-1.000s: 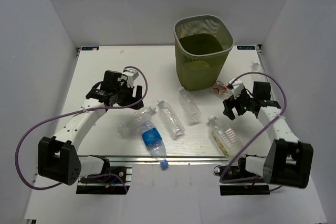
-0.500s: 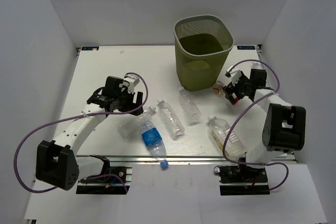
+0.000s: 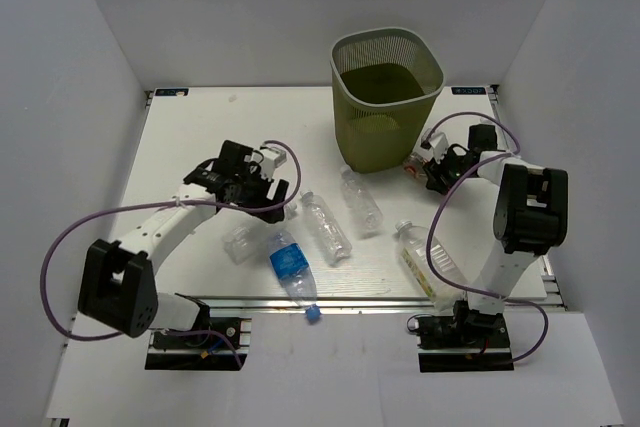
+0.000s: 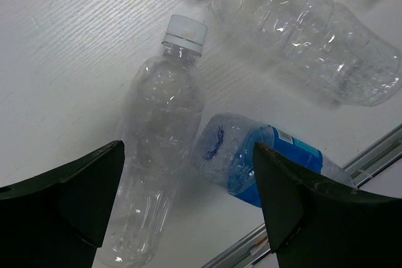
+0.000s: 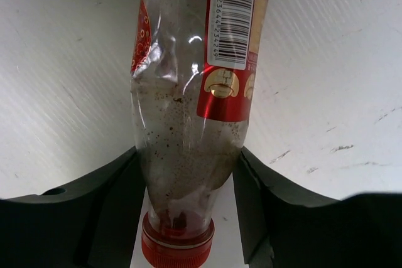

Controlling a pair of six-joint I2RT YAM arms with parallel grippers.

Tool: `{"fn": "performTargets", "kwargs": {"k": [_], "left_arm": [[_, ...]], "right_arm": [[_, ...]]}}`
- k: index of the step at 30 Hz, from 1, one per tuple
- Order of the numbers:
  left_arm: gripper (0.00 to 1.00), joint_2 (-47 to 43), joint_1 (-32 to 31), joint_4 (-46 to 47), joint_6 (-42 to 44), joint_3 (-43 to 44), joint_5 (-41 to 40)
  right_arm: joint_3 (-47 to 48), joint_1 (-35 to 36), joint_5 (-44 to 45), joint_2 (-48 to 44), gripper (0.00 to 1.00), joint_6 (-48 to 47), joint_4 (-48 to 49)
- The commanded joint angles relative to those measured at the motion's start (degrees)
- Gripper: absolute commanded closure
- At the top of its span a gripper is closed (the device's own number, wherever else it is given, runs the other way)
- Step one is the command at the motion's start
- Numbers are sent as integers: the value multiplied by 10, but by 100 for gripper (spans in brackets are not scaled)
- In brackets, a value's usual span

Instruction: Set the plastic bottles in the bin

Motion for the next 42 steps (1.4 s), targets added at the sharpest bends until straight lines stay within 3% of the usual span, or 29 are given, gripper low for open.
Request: {"fn": "performTargets", "kwargs": {"k": [1, 2, 4, 11, 17, 20, 21, 28, 30, 31, 34, 35, 37, 39, 40, 42], "left_arm": [[7, 46, -16, -18, 24, 38, -13], [7, 71, -25, -26, 31, 49, -32], [6, 94, -31, -35, 38, 60, -56], [3, 142, -67, -45, 44, 73, -124], [3, 178, -87, -32, 24, 62, -193], [5, 183, -92, -6, 17, 47, -216], [7, 183, -92, -6, 11, 47, -223], [17, 167, -97, 11, -5, 47, -224], [17, 162, -97, 11, -5, 47, -224], [20, 154, -97, 11, -5, 47, -224], [20, 147, -97, 6, -11, 41, -224], [18, 141, -97, 6, -12, 41, -224], [14, 133, -97, 6, -18, 35, -224], [10, 121, -97, 6, -23, 30, -224], [7, 121, -97, 6, -29, 30, -224], [4, 114, -97, 6, -34, 30, -224]], "right_arm": [[37, -2, 2, 33, 86, -83, -145], [61, -7, 2, 35, 96, -98, -199], [67, -15, -2, 27, 100, -157, -244], [60, -80, -96, -166, 100, -256, -383], [195, -112, -260, -274, 100, -331, -616], [299, -104, -328, -295, 100, -224, -585], [313, -96, -346, -291, 100, -88, -492], [496, 31, -302, -169, 100, 262, -223], [533, 80, -269, -98, 100, 294, -207], [606, 89, -261, -75, 100, 321, -207], [699, 123, -207, 25, 99, 386, -180], [725, 133, -184, 66, 94, 397, -174], [739, 144, -160, 87, 62, 404, -178], [711, 146, -140, 100, 17, 389, -196], [701, 143, -138, 98, 10, 386, -198], [645, 140, -125, 69, 10, 390, -172]]}}
